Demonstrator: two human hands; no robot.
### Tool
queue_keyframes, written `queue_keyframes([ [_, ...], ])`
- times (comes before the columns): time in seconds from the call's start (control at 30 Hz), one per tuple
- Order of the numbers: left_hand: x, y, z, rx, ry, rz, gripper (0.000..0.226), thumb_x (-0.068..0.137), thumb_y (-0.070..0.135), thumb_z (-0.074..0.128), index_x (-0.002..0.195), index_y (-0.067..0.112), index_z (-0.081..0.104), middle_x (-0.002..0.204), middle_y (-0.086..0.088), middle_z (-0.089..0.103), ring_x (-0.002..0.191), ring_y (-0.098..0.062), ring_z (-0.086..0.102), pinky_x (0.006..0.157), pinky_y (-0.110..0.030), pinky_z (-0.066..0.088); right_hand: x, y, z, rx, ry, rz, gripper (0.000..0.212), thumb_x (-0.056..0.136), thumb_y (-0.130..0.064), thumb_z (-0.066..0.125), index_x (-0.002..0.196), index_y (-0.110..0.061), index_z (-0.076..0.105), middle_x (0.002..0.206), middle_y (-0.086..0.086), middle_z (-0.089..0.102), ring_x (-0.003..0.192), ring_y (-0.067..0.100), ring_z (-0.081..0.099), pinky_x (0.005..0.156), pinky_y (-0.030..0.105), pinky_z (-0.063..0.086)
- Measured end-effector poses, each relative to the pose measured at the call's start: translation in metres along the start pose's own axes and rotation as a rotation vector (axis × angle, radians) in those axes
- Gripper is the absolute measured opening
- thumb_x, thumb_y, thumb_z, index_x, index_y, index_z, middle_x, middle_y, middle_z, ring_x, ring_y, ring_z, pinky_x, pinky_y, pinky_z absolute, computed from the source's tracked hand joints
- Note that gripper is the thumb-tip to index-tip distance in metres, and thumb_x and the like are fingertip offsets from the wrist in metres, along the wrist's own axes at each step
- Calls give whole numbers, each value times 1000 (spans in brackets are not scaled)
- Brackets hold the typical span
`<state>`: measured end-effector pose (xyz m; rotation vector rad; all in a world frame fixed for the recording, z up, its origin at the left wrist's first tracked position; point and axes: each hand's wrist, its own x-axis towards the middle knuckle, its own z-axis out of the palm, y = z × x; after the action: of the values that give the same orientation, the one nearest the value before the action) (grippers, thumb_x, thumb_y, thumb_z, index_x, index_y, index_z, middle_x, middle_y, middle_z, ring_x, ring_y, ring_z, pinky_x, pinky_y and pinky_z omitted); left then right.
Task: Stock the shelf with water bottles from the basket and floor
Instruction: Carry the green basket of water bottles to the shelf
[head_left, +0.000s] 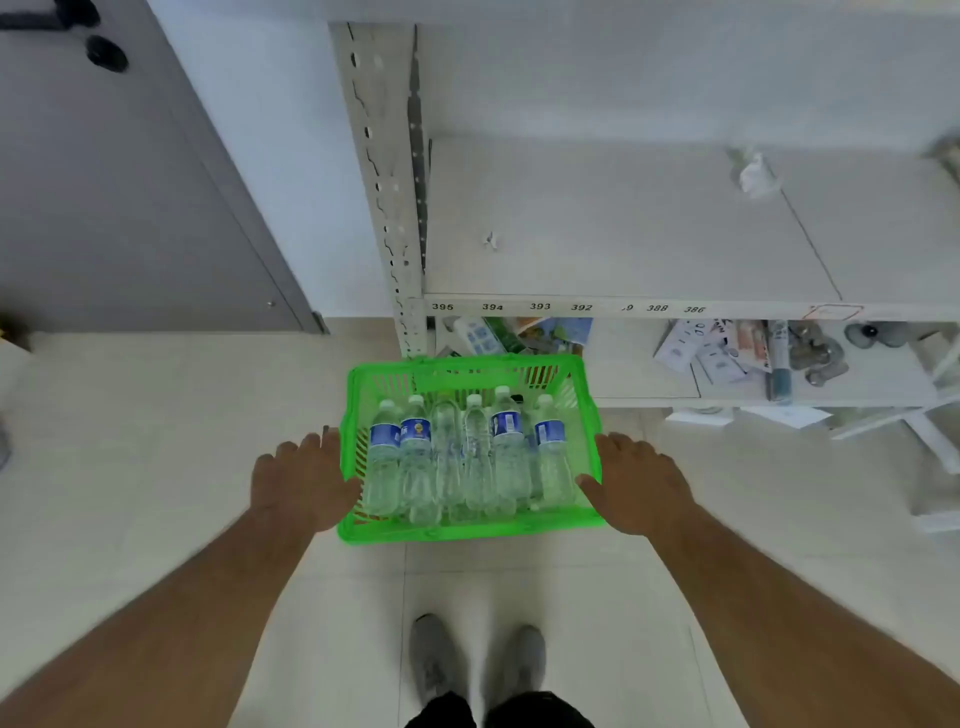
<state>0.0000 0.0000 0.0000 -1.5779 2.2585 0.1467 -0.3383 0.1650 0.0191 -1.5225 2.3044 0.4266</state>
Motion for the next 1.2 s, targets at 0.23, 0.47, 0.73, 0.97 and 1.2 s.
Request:
queue_keyframes([
  [0.23, 63, 9, 50, -22, -71, -69, 79, 85, 62, 42, 150, 20, 25, 134, -2, 53, 118, -28, 53, 90, -41, 44, 76, 18, 47, 28, -38, 68, 68, 96, -55, 42, 148, -12, 31, 146, 9, 42, 124, 31, 48, 94, 41, 44],
  [0.47, 108, 37, 105, -197, -94, -236, 86, 88, 53, 49, 154, 10, 14, 140, -10, 46, 118, -33, 53, 91, -42, 45, 143, 29, 93, 112, 10, 186, 77, 96, -48, 48, 151, -2, 20, 149, 16, 37, 121, 37, 49, 91, 44, 45],
  [0.73, 137, 34, 145, -534, -44, -484, 40, 88, 15, 54, 121, 1, 39, 117, -24, 53, 100, -45, 60, 80, -50, 48, 179, 27, 131, 467, 111, 330, 39, 98, -25, 50, 125, 2, 41, 111, 24, 59, 98, 43, 63, 73, 41, 47],
  [0.97, 151, 19, 158, -791, -83, -552, 19, 85, 15, 63, 91, -1, 57, 83, -19, 61, 78, -38, 61, 63, -37, 45, 194, 39, 145, 844, 65, 502, 30, 92, -37, 61, 86, -8, 54, 75, 6, 56, 76, 31, 59, 60, 32, 38],
  [1.2, 128, 14, 139, -752, -56, -446, 18, 86, 17, 64, 88, 2, 56, 79, -16, 62, 71, -34, 59, 61, -36, 43, 157, 47, 138, 903, 98, 527, 31, 91, -33, 64, 76, -8, 53, 71, 9, 57, 67, 28, 57, 55, 31, 35],
])
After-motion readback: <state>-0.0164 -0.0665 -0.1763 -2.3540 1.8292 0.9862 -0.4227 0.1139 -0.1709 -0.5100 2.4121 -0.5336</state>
